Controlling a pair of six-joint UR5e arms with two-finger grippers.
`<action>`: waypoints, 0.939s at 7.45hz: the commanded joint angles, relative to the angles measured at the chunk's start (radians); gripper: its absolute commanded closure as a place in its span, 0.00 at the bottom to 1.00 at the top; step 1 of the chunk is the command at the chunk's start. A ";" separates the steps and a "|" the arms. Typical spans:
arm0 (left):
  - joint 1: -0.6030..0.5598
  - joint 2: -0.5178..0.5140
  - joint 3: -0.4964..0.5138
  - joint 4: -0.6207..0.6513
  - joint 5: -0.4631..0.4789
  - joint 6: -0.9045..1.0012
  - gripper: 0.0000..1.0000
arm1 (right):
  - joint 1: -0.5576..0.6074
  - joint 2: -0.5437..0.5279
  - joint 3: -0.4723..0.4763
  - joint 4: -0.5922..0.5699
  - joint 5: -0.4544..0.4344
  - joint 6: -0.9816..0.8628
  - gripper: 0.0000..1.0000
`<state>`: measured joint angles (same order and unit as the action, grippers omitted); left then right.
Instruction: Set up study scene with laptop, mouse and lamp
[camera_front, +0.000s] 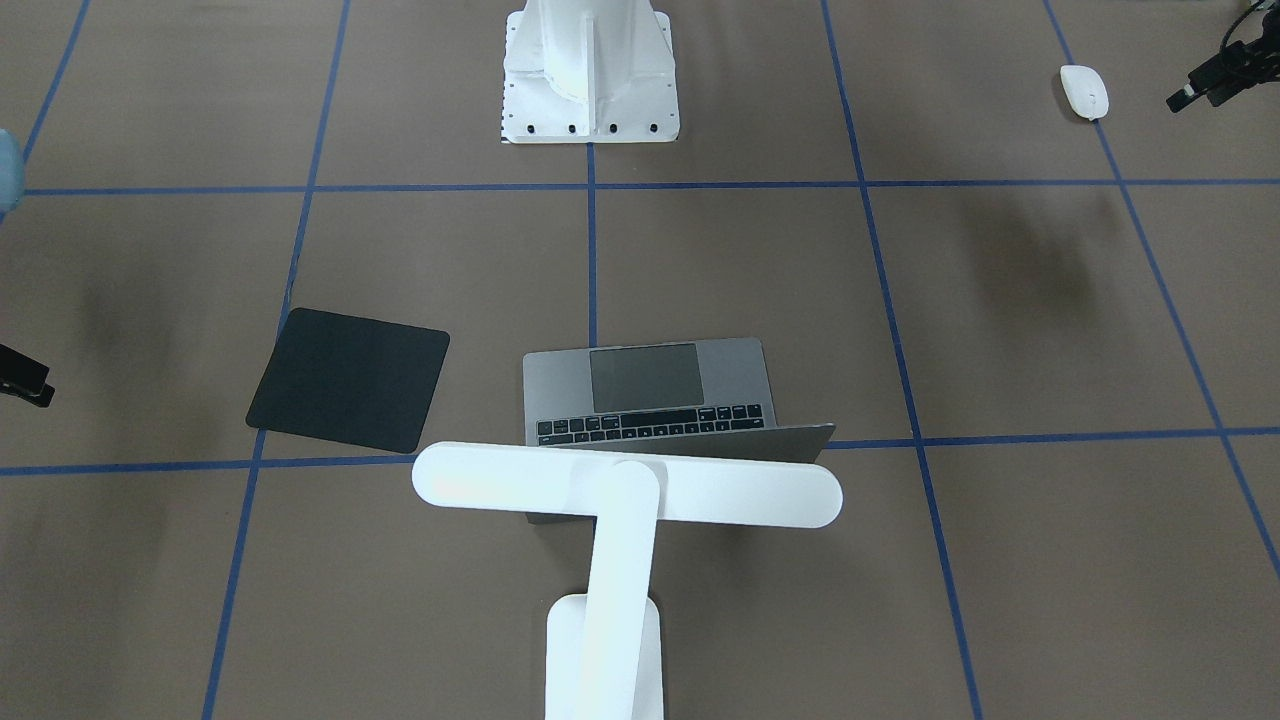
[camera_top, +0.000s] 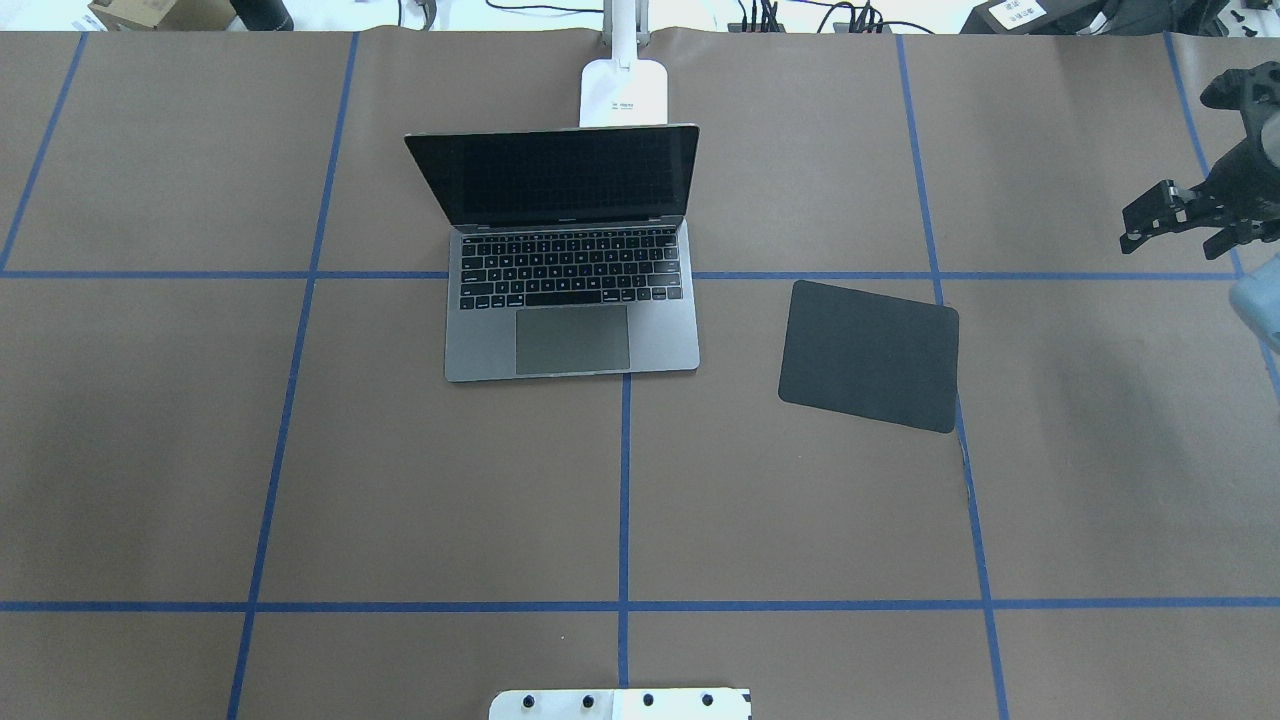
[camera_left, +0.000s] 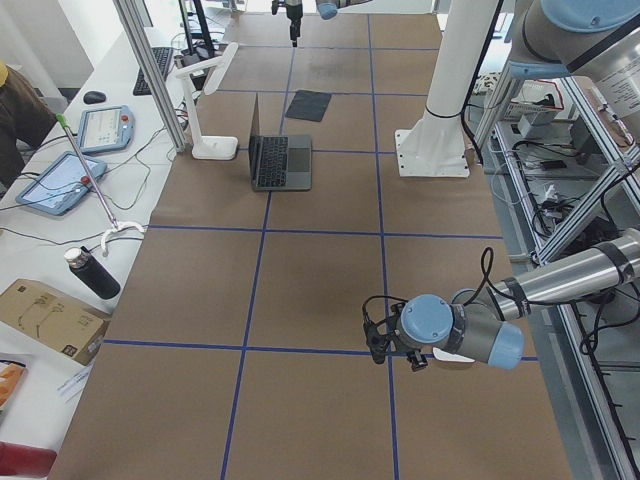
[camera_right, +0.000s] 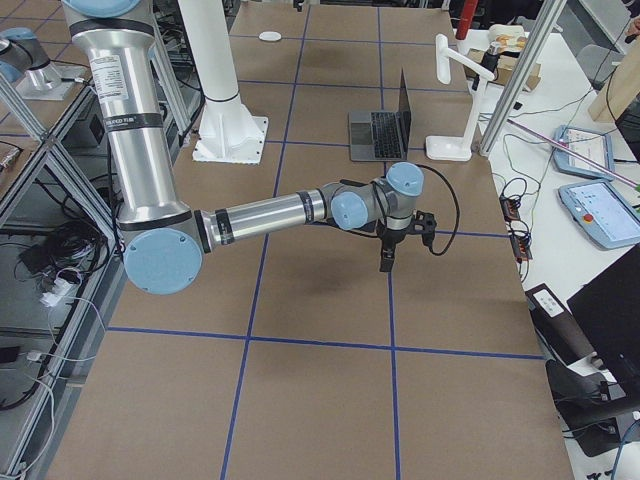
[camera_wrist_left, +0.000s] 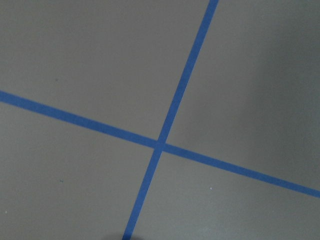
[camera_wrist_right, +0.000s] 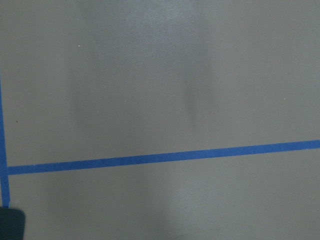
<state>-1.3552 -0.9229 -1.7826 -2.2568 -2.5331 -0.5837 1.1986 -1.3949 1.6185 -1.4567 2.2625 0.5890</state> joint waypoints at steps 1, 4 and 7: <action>0.158 0.001 -0.087 -0.003 0.159 -0.011 0.00 | -0.001 0.001 -0.003 -0.001 0.000 -0.001 0.00; 0.435 0.004 -0.121 -0.003 0.241 -0.080 0.00 | -0.001 0.002 -0.003 0.001 0.000 0.000 0.00; 0.594 0.042 -0.123 -0.006 0.255 -0.143 0.00 | -0.001 0.002 -0.006 -0.001 0.000 0.000 0.00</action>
<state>-0.8012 -0.9007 -1.9035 -2.2603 -2.2839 -0.7146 1.1980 -1.3929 1.6136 -1.4571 2.2626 0.5890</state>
